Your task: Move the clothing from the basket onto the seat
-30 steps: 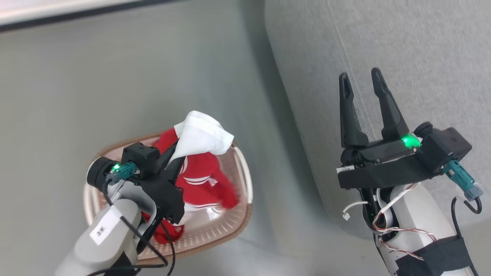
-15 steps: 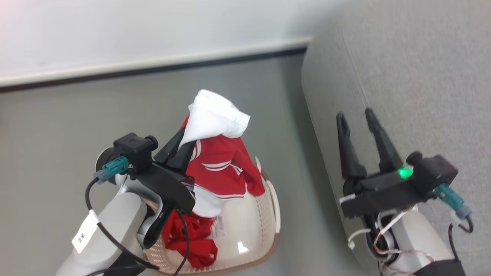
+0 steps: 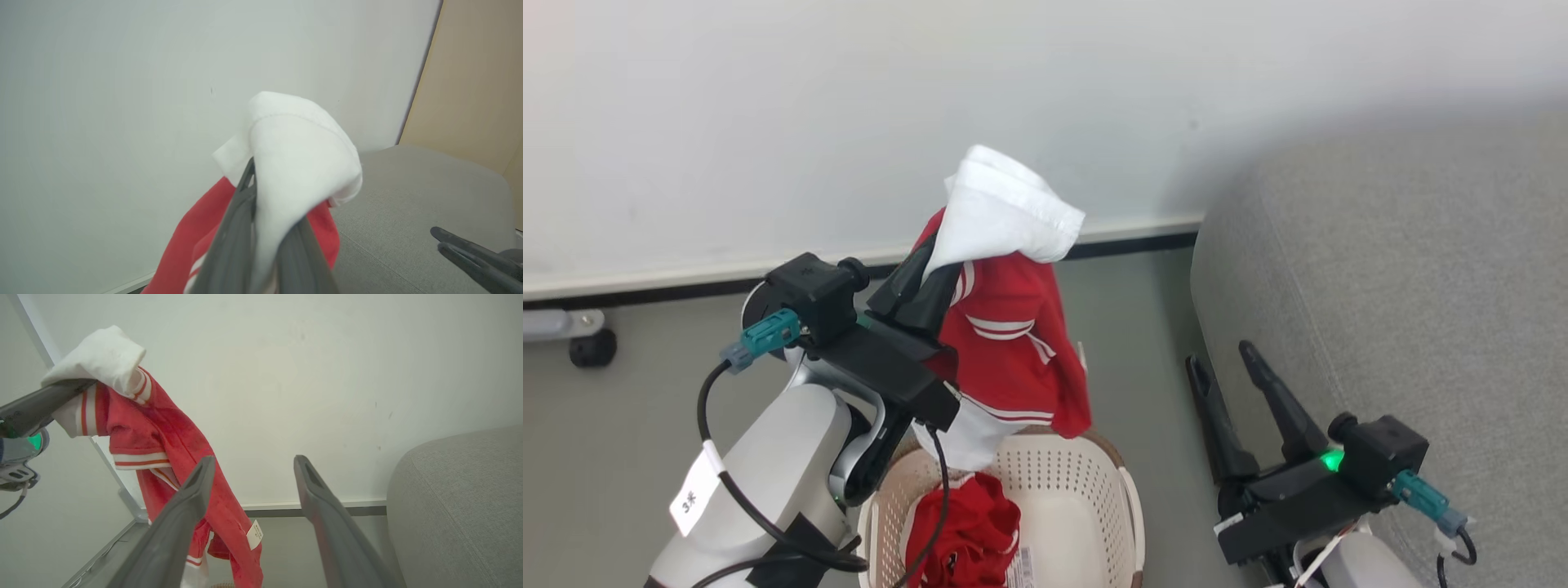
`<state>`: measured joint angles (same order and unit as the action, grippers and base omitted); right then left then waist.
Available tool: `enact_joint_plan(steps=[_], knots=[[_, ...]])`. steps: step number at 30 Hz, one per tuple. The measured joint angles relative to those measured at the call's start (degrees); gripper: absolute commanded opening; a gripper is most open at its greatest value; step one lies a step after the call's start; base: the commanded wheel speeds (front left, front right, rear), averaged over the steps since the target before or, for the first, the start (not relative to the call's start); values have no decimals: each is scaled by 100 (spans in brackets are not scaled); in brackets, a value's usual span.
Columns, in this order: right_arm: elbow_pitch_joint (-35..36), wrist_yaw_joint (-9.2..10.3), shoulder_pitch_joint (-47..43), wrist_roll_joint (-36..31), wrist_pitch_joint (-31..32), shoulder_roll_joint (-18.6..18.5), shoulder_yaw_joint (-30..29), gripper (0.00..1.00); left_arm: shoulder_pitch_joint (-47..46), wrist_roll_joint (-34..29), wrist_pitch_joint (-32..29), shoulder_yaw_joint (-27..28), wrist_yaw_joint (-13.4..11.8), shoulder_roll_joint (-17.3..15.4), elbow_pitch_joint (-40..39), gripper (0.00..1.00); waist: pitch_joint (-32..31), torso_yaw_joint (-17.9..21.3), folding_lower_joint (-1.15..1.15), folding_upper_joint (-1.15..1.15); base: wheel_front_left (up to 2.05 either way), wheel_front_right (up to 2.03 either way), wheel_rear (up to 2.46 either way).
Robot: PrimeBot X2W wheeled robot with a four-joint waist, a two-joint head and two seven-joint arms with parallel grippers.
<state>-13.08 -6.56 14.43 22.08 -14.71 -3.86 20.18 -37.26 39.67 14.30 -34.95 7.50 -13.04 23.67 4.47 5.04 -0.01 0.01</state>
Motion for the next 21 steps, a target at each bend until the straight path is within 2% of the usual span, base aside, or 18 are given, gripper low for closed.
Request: enact_joint_plan(steps=[13, 18, 21], knots=[[191, -51, -199, -54, 0, -45, 638, 100, -27, -33, -1, -79, -93, 112, -270, 0, -400, 22, 1, -1, 0, 0, 0], [65, -51, 78, -129, 0, -142, 1111, 100, -91, -44, -48, -158, -92, 203, -353, 0, -412, 9, 1, -1, 0, 0, 0], [-116, -52, 290, -256, 0, -141, 1137, 100, -164, -49, -67, -246, -92, 300, -360, 0, -417, -37, 1, -1, 0, 0, 0]])
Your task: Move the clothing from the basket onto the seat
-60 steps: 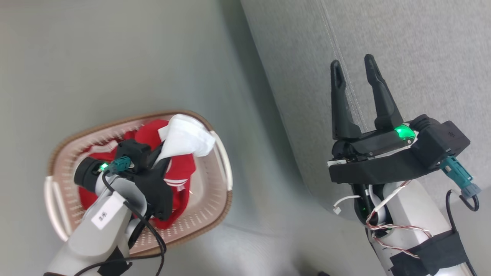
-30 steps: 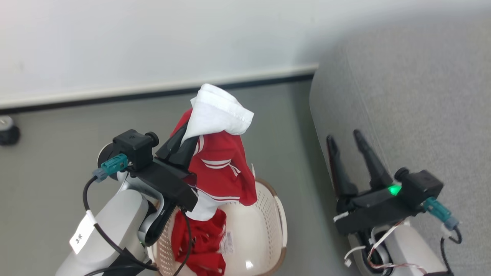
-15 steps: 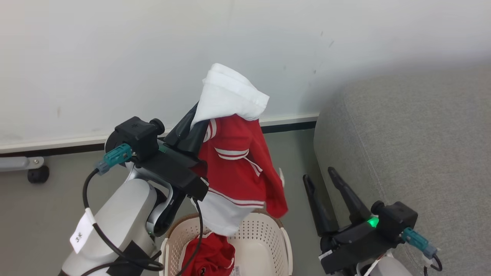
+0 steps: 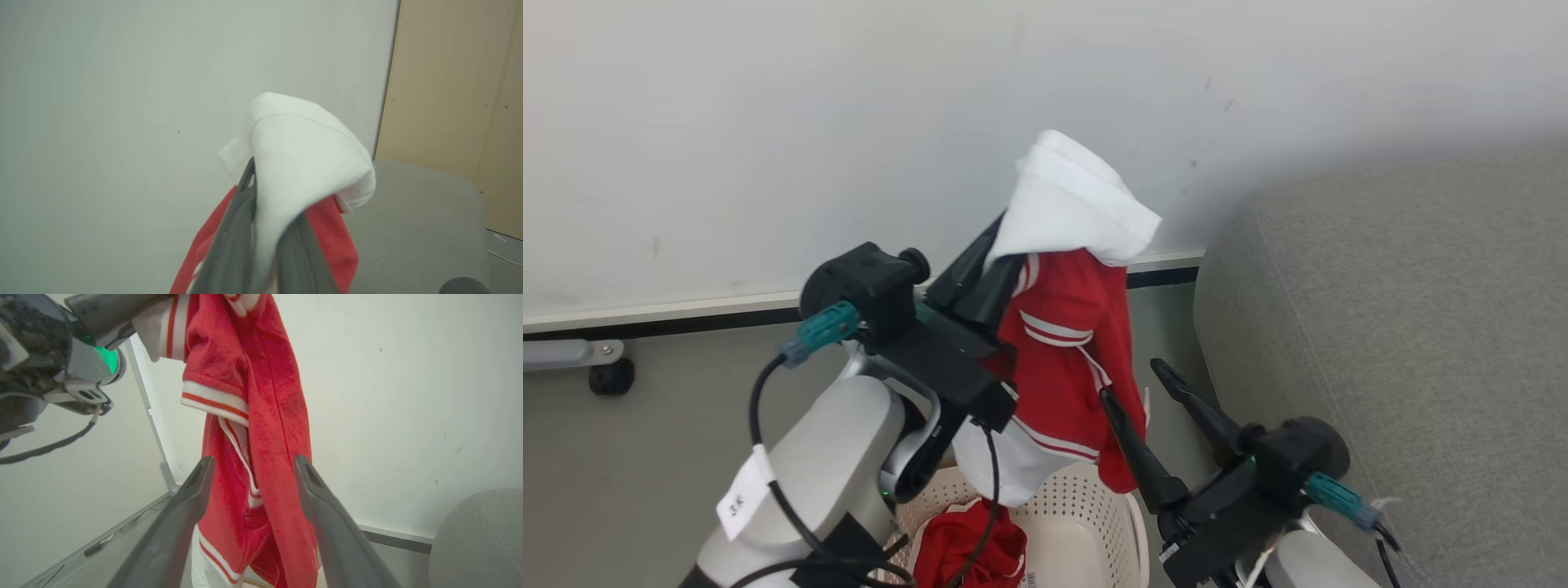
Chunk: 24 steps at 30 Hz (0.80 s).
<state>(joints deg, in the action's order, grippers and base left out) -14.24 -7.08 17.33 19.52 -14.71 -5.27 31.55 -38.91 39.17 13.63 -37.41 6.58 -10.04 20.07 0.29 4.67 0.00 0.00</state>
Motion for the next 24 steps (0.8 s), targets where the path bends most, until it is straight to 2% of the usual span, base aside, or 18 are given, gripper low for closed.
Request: enact_joint_plan(steps=[5, 13, 24], knots=[[-560, 0, 432, -178, 12, -32, 288, 100, -47, -2, -84, -163, 3, 157, -5, 0, -13, -123, 0, 0, 0, 0, 0], [-1469, 0, 776, -248, 105, -42, 313, 100, -101, -9, -149, -345, 7, 375, -113, 0, -24, -381, 0, 0, 0, 0, 0], [-2368, -1, 1271, -171, 104, 26, 416, 100, -118, 0, -214, -486, 43, 391, -275, 0, -30, -731, 0, 0, 0, 0, 0]])
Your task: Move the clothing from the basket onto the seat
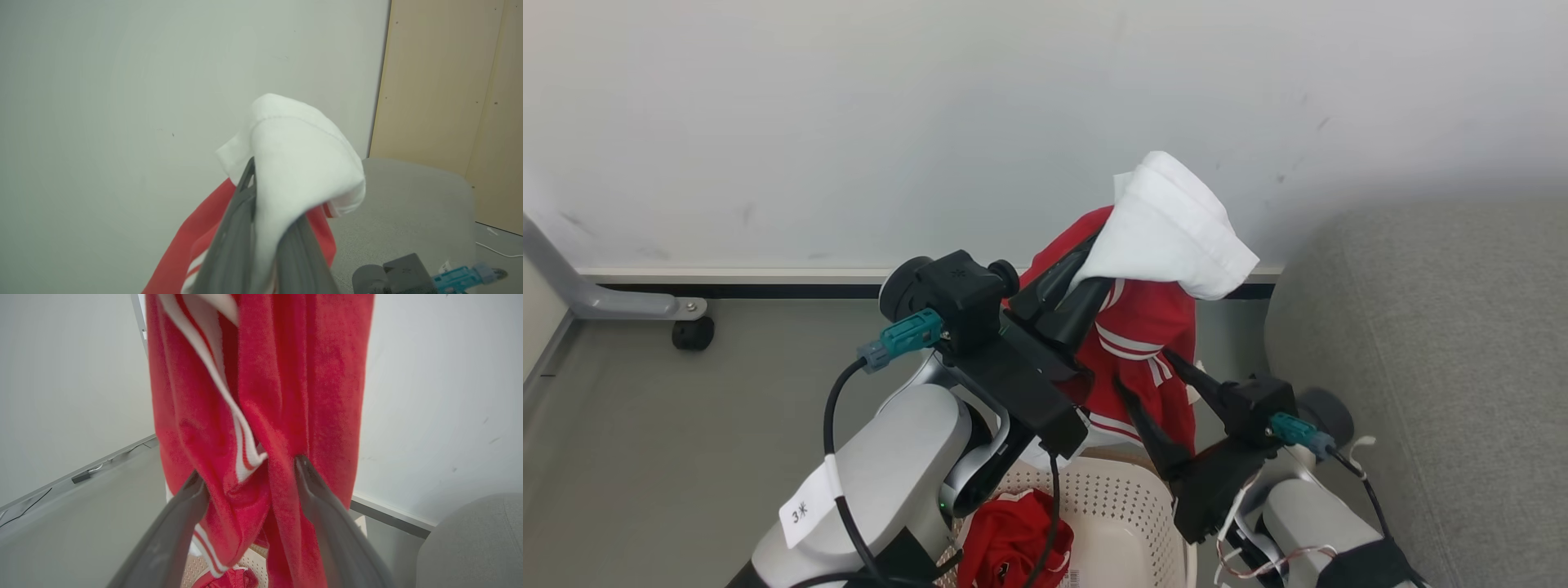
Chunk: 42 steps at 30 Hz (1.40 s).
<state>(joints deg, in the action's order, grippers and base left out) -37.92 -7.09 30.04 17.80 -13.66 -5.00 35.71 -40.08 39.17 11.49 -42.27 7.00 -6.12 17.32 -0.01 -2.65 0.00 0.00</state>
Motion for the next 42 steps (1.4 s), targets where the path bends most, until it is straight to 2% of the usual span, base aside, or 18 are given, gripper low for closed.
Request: enact_joint_plan(steps=[3, 4, 5, 6, 16, 19, 24, 31, 32, 34, 35, 36, 37, 42], knots=[[-151, 0, 210, 54, -3, 51, 65, 100, -1, 0, -29, -46, 0, 3, -12, 0, -4, -83, 0, 0, 0, 0, 0], [-185, 0, 271, 82, -4, 55, 90, 81, -1, 1, -31, -53, 0, 1, -11, 0, -6, -109, 0, 0, 0, 0, 0], [-221, 0, 316, 108, -5, 59, 119, 45, 0, 1, -32, -59, 0, 0, -13, 0, -9, -132, 0, 0, 0, 0, 0], [-258, 0, 353, 115, -7, 64, 152, 0, 0, 2, -38, -66, 0, 0, -13, 0, -11, -153, 0, 0, 0, 0, 0], [-415, 0, 430, 422, -56, 99, 316, 0, 21, 45, -64, -18, 3, -125, 65, 0, -31, -206, 0, 0, 0, 0, 0], [-413, 0, 428, 550, -60, 103, 156, 0, 63, 51, -64, 22, -19, -182, 136, 0, -36, -181, 0, 0, 0, 0, 0], [-256, 0, 427, 759, -62, 105, -163, 0, 305, 51, -79, 92, -94, -492, 204, 0, -46, -61, 0, 0, 0, 0, 0], [163, 1, 339, 846, -62, 49, -648, 0, 666, 52, -82, -48, -94, -510, 229, 0, -61, 164, 0, 0, 0, 0, 0], [208, 2, 332, 846, -62, 23, -706, 0, 701, 52, -89, -63, -96, -512, 237, 11, -63, 192, 0, 0, 0, 0, 0], [304, 13, 324, 846, -62, -29, -809, 0, 779, 52, -89, -78, -96, -521, 238, 41, -67, 250, 0, 0, 0, 0, 0], [304, 13, 324, 846, -62, -29, -809, 0, 779, 52, -89, -78, -96, -521, 238, 71, -67, 250, 0, 0, 0, 0, 0], [368, 36, 313, 846, -63, -52, -858, 0, 808, 52, -89, -93, -97, -533, 240, 71, -69, 281, 0, 0, 0, 0, 0], [422, 58, 306, 846, -63, -70, -912, 0, 840, 52, -89, -100, -96, -545, 236, 100, -70, 313, 0, 0, 0, 0, 0], [680, 164, 187, 839, -63, -210, -1189, 0, 1009, 52, -87, -148, -96, -593, 172, 100, -77, 497, 0, 0, 0, 0, 0]])
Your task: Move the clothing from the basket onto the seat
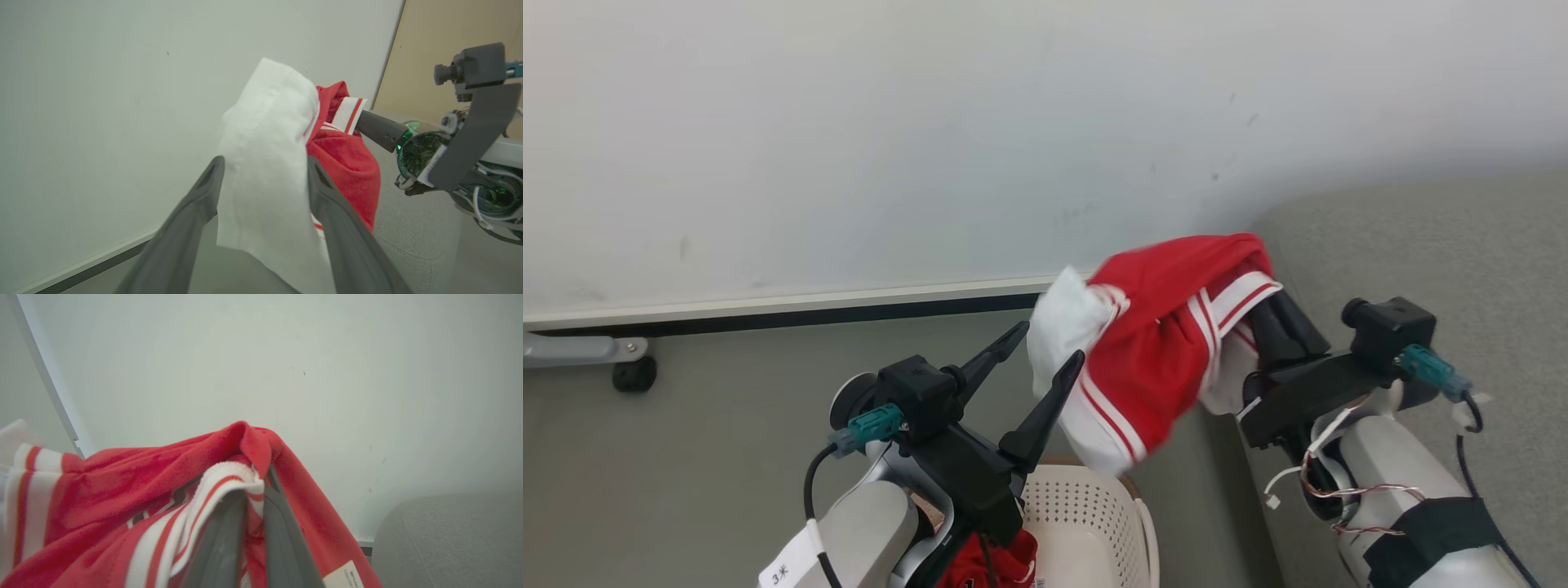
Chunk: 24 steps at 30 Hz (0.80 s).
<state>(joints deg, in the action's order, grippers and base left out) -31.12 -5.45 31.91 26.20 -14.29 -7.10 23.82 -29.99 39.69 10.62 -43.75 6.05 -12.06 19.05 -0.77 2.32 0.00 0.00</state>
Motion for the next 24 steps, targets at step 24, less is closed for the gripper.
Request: enact_joint_plan(steps=[24], knots=[[1725, 293, -1021, -370, -25, -399, -622, 0, 352, -64, 41, -114, -52, -244, -309, 100, 122, 1408, 0, 0, 0, 0, 0]])
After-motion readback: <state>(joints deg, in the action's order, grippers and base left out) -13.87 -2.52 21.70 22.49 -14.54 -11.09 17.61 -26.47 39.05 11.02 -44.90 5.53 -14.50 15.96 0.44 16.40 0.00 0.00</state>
